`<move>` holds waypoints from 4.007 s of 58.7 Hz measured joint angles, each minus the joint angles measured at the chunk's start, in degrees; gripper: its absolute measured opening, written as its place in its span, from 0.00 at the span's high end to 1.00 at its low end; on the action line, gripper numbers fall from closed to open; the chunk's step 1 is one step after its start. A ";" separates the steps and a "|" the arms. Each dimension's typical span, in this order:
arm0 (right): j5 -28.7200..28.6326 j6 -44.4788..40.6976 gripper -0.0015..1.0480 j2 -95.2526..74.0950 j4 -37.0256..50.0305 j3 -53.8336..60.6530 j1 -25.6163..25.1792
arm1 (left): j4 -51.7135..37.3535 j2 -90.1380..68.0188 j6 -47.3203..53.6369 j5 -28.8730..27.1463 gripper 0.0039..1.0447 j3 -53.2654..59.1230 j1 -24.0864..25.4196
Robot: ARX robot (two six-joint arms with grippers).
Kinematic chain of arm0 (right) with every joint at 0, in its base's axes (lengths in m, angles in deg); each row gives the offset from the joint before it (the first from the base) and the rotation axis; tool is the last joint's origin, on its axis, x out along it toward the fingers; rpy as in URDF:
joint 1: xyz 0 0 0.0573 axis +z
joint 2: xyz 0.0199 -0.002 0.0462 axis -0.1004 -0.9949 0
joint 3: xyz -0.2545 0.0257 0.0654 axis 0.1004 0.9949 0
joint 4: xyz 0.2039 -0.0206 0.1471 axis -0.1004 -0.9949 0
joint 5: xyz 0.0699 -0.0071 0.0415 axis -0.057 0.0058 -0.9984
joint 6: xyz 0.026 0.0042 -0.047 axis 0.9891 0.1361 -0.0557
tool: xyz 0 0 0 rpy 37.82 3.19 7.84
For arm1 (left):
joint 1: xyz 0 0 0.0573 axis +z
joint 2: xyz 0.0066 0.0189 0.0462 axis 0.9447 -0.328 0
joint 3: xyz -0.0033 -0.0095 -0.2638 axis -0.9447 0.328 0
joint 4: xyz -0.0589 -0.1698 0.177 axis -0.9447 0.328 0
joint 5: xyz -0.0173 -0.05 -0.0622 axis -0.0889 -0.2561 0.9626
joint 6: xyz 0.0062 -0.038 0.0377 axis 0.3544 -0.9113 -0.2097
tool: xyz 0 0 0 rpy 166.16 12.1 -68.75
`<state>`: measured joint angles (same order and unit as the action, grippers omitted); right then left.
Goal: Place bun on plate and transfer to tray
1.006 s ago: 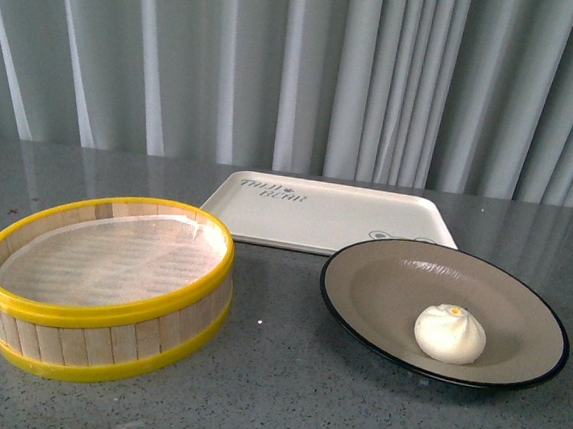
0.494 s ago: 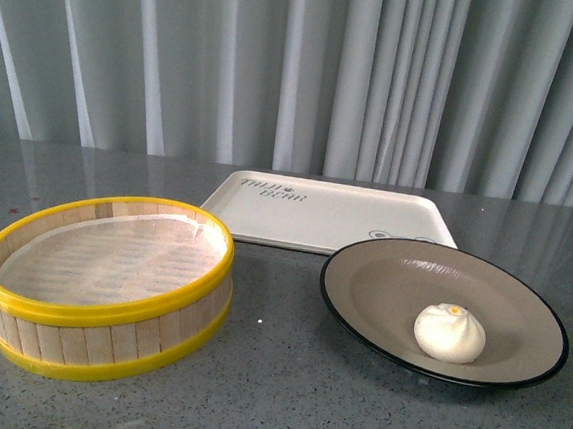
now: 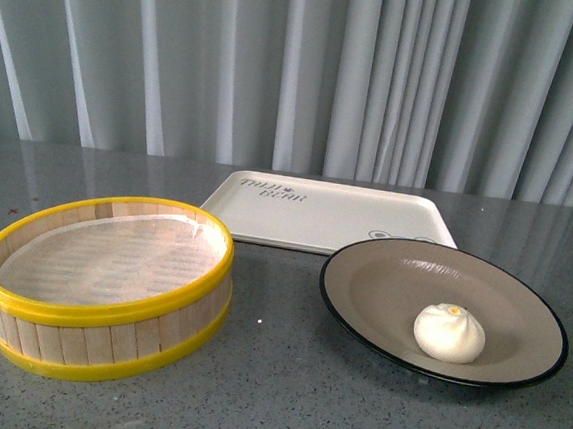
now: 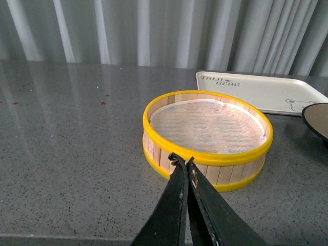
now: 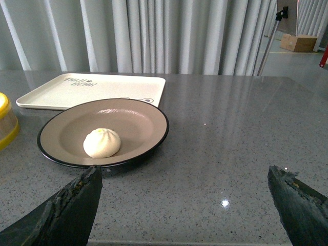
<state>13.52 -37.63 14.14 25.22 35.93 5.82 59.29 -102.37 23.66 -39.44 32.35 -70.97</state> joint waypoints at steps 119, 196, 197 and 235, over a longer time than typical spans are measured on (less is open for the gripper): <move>8.92 58.66 0.08 -57.07 24.83 -14.32 9.57 | 14.73 14.34 0.02 0.09 0.06 -0.02 0.00; -0.48 78.53 0.08 -94.82 41.11 -28.79 14.14 | 14.73 14.34 0.02 0.07 0.06 -0.02 0.00; -0.57 78.53 0.08 -95.01 41.38 -28.79 14.08 | 14.73 14.34 0.02 0.07 0.06 -0.02 0.00; -5.51 78.71 0.83 -99.82 47.08 -28.00 9.31 | 14.73 14.34 0.02 0.07 0.06 -0.02 0.00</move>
<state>8.02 41.08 -85.68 72.30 7.93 15.13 74.03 -88.03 23.68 -39.38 32.33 -70.97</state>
